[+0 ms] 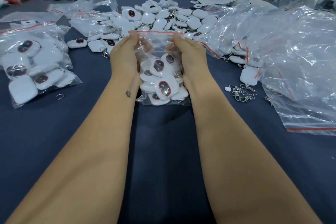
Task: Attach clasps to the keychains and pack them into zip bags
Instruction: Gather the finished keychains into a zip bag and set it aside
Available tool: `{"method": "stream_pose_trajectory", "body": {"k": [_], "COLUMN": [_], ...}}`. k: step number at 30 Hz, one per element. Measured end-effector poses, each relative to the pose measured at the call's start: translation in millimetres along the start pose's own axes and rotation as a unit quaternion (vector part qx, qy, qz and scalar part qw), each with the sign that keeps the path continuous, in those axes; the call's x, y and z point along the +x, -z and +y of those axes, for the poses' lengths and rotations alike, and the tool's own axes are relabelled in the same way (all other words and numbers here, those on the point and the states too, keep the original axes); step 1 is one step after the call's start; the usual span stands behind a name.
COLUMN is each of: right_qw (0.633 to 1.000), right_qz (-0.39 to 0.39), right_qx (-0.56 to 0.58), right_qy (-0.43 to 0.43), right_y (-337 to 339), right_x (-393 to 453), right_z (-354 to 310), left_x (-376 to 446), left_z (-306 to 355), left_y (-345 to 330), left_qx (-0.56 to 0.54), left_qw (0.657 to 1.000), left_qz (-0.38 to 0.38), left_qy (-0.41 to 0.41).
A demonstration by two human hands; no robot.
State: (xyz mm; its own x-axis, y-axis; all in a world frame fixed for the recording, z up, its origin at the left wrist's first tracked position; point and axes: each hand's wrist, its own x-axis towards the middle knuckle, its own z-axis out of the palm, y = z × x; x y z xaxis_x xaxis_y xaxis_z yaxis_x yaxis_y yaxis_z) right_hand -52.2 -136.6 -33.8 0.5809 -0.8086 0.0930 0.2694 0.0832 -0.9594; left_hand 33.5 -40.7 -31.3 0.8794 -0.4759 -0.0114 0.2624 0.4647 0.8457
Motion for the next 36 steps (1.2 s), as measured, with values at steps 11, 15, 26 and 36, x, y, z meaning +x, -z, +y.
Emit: {"method": "stream_pose_trajectory", "body": {"k": [11, 15, 26, 36], "right_qw": [0.992, 0.974, 0.942, 0.943], "right_qz": [-0.066, -0.163, -0.256, -0.203], "right_qx": [-0.103, -0.154, -0.219, -0.264], "right_qy": [0.033, -0.018, -0.004, -0.021], "right_y": [-21.3, -35.7, -140.1, -192.9], "right_x": [-24.5, -37.2, -63.7, -40.8], "right_z": [-5.0, -6.2, 26.3, 32.0], "left_x": [-13.5, -13.7, 19.2, -0.9], "left_z": [12.4, 24.5, 110.5, 109.3], "left_y": [15.7, 36.3, 94.2, 56.5], "left_qx": [0.046, 0.014, 0.291, 0.442], "left_qw": [0.999, 0.999, 0.933, 0.804], "left_qz": [0.005, 0.025, 0.141, 0.229], "left_qy": [0.013, 0.022, -0.156, -0.326]}}
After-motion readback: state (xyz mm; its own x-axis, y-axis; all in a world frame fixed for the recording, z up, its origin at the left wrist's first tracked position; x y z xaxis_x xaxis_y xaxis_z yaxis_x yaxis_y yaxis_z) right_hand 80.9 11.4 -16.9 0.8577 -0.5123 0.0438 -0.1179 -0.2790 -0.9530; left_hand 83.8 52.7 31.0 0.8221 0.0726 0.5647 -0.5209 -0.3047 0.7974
